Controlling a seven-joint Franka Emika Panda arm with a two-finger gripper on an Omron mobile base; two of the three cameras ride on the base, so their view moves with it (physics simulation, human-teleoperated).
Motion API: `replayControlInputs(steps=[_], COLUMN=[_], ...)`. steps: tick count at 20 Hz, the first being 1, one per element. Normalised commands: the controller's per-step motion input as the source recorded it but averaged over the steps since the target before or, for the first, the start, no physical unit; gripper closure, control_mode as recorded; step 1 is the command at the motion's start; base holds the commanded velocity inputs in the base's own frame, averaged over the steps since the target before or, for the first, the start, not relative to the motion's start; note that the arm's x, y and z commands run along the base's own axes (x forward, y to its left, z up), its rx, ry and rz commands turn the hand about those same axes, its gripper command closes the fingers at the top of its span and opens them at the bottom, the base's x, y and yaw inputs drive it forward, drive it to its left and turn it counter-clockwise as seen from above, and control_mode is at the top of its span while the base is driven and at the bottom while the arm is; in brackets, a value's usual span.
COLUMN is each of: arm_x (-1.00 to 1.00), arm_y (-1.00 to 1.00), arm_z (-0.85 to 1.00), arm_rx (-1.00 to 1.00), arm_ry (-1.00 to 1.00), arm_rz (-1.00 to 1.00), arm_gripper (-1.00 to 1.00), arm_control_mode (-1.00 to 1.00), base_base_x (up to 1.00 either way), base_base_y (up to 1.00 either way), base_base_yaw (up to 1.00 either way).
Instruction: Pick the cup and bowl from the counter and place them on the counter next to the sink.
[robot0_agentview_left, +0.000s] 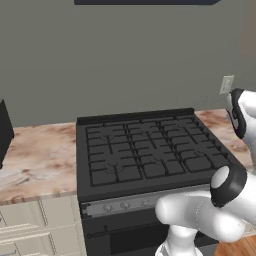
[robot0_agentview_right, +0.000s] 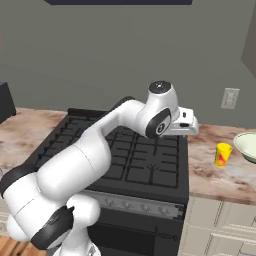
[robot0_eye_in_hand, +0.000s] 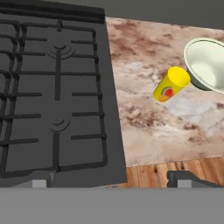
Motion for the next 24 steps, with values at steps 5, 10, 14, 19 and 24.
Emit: replayControlInputs(steps=[5,10,14,19,24], arm_x=[0.31,0.38,0.19,0.06,0.17], arm_y=[0.0,-0.08,-0.38,-0.31,-0.26], arm_z=[0.0,-0.05,-0.04,0.0,-0.02], arm_rx=[-0.03,0.0,0.0,0.04,0.05], arm_ry=[0.15,0.13,0.03,0.0,0.0], arm_rz=[-0.22,-0.14,-0.01,0.0,0.01], arm_gripper=[-1.0,-1.0,-1.0,-1.0,-1.0], arm_control_mode=[-1.0,-1.0,-1.0,-1.0,-1.0], base_base_x=[0.0,0.0,0.0,0.0,0.0], base_base_y=[0.0,0.0,0.0,0.0,0.0], base_base_yaw=[0.0,0.0,0.0,0.0,0.0])
